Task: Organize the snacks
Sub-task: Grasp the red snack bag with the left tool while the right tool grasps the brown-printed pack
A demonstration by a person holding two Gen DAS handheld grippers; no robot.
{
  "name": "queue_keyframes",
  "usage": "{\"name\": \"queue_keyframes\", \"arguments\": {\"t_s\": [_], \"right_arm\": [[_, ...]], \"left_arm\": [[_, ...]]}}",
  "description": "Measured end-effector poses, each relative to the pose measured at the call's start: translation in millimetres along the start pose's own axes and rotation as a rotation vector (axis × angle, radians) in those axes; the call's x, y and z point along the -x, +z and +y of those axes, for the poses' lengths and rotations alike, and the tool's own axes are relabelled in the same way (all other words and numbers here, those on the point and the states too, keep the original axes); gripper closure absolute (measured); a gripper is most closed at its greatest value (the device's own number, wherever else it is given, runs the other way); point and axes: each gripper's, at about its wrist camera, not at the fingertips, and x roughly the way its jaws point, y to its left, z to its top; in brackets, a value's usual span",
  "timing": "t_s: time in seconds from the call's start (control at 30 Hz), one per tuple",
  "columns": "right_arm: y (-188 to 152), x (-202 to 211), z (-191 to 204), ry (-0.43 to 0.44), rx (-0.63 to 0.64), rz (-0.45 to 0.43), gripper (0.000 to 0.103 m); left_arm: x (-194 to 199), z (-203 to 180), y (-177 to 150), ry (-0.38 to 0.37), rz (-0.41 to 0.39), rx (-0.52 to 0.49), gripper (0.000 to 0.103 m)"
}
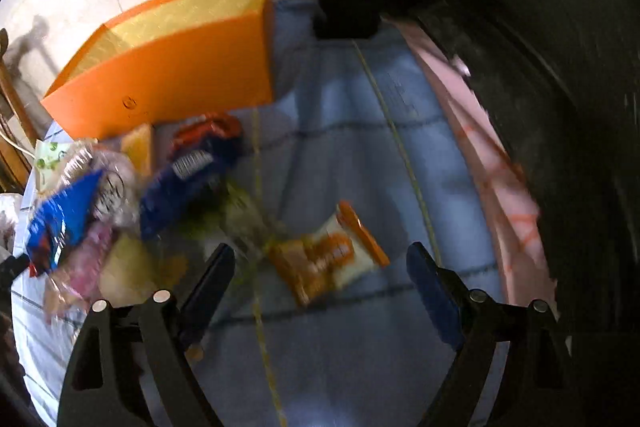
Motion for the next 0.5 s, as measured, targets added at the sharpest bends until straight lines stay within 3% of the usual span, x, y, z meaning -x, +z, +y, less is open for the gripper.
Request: {"name": "queue_keyframes", "arguments": {"t_s": [0.1,0.17,0.23,0.3,0.37,0.5], "right_arm": [[-2.8,-1.2,3.4,-0.021,0.020,-0.009,0.015],[-1.4,-0.2,2.8,-0.024,0.021,-0.024,0.015],[1.3,-1.3,-2.5,-0.035,0.010,-0.030,0.015],[5.5,-10.7,-5.2,-0.042,-0.004,-0.029,0.015],[5.3,-17.5,-11.9,-0.048,-0.027,-0.015,0.015],[2.4,-30.4,-10.6,-0.008,-0.041,0.014,0.015]], "left_arm": [[1.5,-28.9,11.7,-0.053,-0.039,-0.097,0.005],[-4.0,-51.3,15.8,-0.062,-0.058,-0.220,0.005],[-11.2,-64.0,17.3,-0.075,-0.045,-0.279,0.005],[-24.0,-68.7,19.4,-0.110,-0.019,-0.309,0.016],[-39.6,-72.3,21.2,-0.144,0.030,-0.320,0.036],[-42.4,-85.6,6.9,-0.118,0.008,-0.420,0.038]]}}
